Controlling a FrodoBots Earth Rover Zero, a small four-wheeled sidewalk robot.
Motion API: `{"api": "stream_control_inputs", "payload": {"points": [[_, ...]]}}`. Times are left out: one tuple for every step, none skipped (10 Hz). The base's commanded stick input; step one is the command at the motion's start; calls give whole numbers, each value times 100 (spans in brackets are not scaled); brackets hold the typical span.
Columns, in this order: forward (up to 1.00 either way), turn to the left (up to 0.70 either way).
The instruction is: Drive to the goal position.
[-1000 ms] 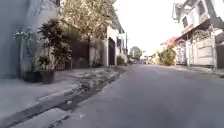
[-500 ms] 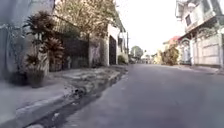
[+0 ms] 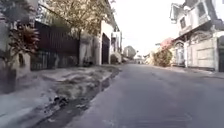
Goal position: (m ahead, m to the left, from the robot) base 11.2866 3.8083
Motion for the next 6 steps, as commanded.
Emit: {"api": "stream_control_inputs", "payload": {"points": [[100,-6],[100,0],[100,0],[100,0],[100,0],[100,0]]}}
